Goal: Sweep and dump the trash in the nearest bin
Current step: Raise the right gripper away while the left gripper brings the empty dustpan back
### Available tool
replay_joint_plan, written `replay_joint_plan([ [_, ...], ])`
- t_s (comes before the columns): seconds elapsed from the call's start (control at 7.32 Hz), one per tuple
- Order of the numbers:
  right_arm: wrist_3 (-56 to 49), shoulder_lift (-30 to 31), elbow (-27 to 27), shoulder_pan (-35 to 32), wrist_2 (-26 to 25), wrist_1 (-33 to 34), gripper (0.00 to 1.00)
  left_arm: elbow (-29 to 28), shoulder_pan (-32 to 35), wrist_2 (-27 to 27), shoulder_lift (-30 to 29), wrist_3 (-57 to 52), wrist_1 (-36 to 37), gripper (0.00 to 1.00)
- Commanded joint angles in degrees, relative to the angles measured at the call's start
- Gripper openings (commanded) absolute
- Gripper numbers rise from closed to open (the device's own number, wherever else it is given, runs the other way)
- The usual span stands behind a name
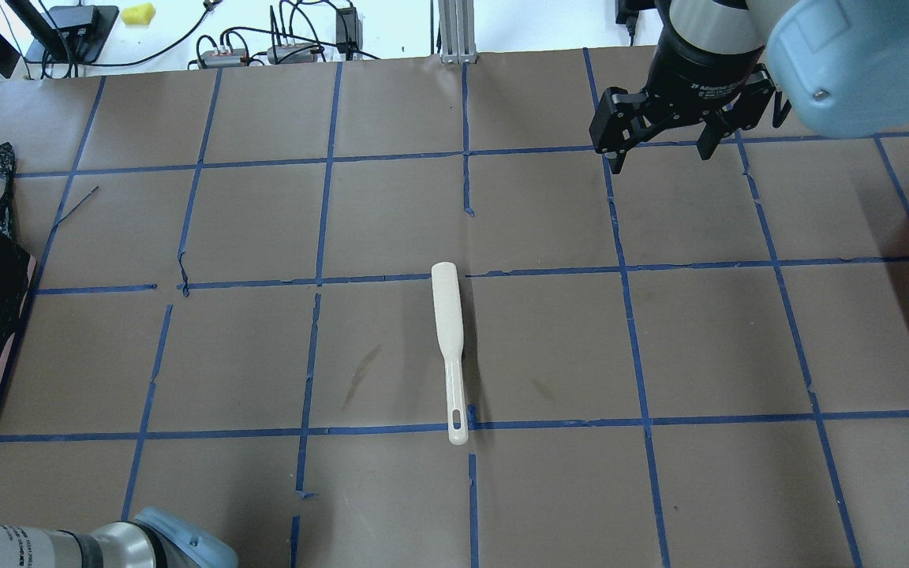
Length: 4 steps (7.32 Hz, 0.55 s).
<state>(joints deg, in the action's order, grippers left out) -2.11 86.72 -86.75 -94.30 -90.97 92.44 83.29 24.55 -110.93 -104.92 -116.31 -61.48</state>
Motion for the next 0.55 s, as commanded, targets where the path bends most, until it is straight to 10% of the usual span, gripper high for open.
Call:
replay_joint_plan([
  [0.0, -0.1, 0.0, 0.0, 1.3, 0.5, -0.6, 1.0, -0.8, 1.8, 0.4, 1.9, -0.6, -0.6, 0.1],
  [0.41, -0.2, 0.0, 0.2, 1.9, 0.4, -0.7, 1.0, -0.2, 5.9, 9.2, 7.3, 1.9, -7.0, 0.1],
])
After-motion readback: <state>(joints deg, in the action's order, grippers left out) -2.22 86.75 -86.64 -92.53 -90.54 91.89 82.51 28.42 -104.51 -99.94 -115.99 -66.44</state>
